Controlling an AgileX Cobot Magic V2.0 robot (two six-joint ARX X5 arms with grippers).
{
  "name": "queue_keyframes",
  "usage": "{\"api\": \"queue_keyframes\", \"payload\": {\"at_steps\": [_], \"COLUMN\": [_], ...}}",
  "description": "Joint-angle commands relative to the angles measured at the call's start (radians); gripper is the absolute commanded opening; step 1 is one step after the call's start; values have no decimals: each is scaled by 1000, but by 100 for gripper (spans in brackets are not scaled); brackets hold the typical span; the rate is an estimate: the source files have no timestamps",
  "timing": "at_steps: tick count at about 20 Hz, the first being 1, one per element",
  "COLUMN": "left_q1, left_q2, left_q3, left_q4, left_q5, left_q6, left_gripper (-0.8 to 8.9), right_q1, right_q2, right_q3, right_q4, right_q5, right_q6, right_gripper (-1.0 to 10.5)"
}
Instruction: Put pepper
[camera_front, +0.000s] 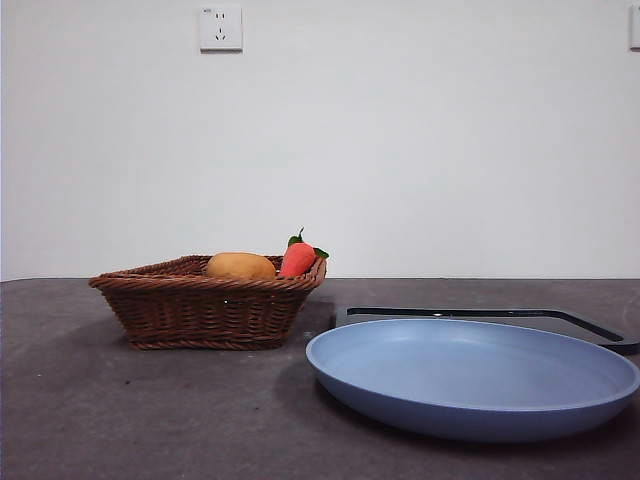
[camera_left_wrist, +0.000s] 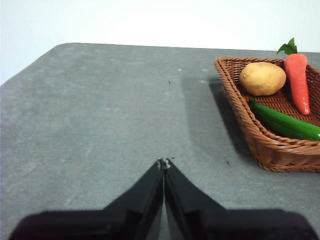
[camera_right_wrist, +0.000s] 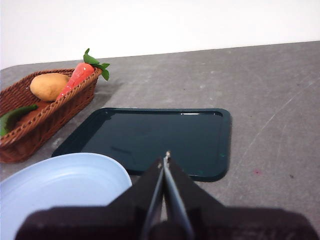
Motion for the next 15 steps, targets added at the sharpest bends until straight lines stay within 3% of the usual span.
{"api": "queue_keyframes", "payload": {"at_steps": [1, 6, 10, 15], "left_q1": [2, 2, 2, 2], "left_q2": [-4, -4, -4, -3], "left_q3": [-5, -4, 6, 76], "left_q4": [6, 13, 27, -21], "left_q5": [3, 108, 197, 210], "left_q6": [-51, -163, -271, -305], "left_gripper": [8, 8, 6, 6], "right_q1": [2, 2, 2, 2], "right_q2": [-4, -4, -3, 7], "right_q3": [-5, -5, 18, 94], "right_q4": [5, 10, 10, 8], "right_q5": [2, 1, -5, -5], "right_q6": [81, 191, 334, 363], "right_gripper": [11, 10, 5, 5]}}
